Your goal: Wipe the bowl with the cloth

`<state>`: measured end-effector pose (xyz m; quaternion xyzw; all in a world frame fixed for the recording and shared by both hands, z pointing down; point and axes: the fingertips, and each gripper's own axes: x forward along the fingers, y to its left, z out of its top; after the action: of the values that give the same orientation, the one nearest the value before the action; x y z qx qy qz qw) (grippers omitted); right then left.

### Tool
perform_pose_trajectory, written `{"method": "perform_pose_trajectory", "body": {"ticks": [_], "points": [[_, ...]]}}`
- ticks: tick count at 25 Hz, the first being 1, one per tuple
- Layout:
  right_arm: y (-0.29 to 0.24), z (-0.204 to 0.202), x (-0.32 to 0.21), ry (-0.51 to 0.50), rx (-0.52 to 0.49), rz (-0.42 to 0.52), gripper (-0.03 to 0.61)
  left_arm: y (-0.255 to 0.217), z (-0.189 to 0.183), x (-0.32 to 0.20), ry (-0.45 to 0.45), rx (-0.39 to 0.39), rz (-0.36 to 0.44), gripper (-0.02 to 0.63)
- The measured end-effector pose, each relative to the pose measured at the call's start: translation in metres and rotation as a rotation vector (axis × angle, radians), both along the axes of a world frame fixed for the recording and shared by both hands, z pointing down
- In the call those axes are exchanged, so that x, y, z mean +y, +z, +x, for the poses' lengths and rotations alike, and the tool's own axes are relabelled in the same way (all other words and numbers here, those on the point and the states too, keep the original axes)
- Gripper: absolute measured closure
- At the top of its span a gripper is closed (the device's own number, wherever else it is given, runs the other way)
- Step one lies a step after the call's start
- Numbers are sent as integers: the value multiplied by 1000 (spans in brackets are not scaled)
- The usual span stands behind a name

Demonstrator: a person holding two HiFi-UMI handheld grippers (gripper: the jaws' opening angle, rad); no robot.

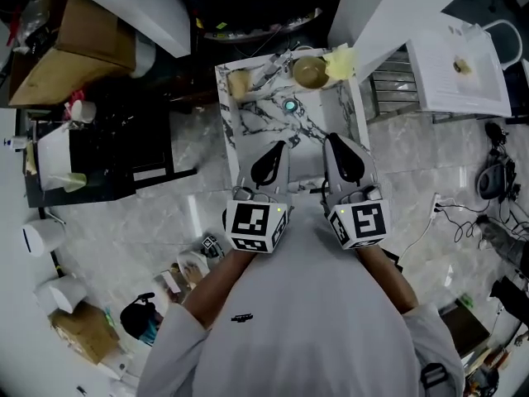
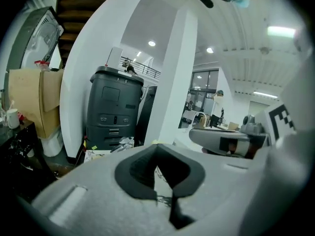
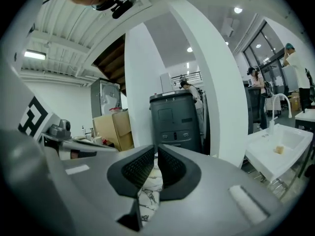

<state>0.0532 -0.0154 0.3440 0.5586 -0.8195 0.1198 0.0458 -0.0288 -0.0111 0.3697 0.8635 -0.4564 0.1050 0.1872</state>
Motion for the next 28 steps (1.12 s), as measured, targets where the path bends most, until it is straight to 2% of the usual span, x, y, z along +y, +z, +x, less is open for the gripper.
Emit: {"method": "perform_pose_trajectory", "body": {"ticks": [4,9,28], "points": [[14,-15,14,4,2,-28,551,3,-13,15,10,-30,23,611],[20,-35,19,-47,46,-40,554,6,-25,16,-12,-9,12,611],[25,-37,18,-43,39,-61,562,11,-26,14,-8,-13,2,611]]}}
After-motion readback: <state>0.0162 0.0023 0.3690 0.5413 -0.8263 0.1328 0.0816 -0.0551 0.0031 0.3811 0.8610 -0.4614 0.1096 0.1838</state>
